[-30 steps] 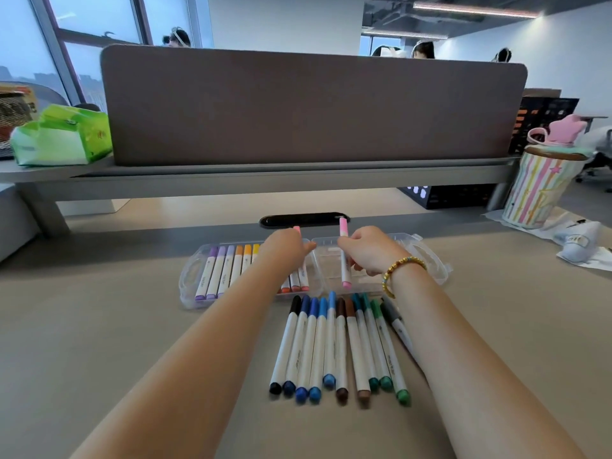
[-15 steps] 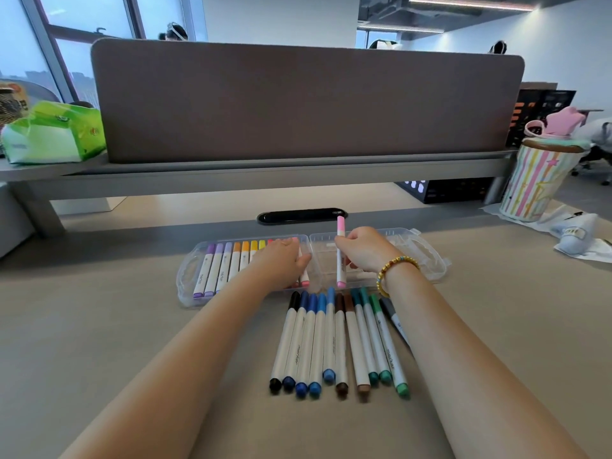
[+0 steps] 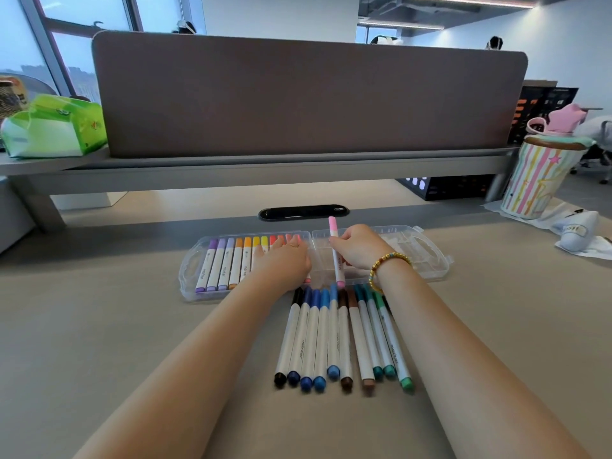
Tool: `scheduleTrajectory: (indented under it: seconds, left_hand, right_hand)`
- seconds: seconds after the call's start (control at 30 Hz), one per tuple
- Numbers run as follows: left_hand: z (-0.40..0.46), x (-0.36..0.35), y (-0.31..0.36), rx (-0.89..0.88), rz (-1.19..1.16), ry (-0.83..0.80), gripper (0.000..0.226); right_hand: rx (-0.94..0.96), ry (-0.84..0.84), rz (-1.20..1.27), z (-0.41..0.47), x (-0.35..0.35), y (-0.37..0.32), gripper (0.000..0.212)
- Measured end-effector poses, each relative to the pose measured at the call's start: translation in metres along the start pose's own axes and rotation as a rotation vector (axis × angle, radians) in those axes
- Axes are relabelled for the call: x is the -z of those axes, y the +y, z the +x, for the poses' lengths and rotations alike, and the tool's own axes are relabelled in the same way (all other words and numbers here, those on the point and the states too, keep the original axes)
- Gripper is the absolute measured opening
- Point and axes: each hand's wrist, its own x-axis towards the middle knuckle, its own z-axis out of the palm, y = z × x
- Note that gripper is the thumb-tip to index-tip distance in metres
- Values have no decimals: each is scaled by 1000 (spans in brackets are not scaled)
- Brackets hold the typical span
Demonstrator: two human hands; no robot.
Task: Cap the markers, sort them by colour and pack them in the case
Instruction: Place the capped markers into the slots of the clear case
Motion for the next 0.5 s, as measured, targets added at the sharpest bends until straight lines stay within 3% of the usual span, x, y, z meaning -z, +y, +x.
scheduleTrajectory:
  seconds: [0.23,0.5]
  left_hand:
    - [-4,-9,-10,30,-122,159,48]
    - [-12,-2,-19,-13,-202,175,47]
  right_hand:
    - [-12,-7,-117,19,-28,-22,29]
    - [-2,87,-291,23,-41,-21,30]
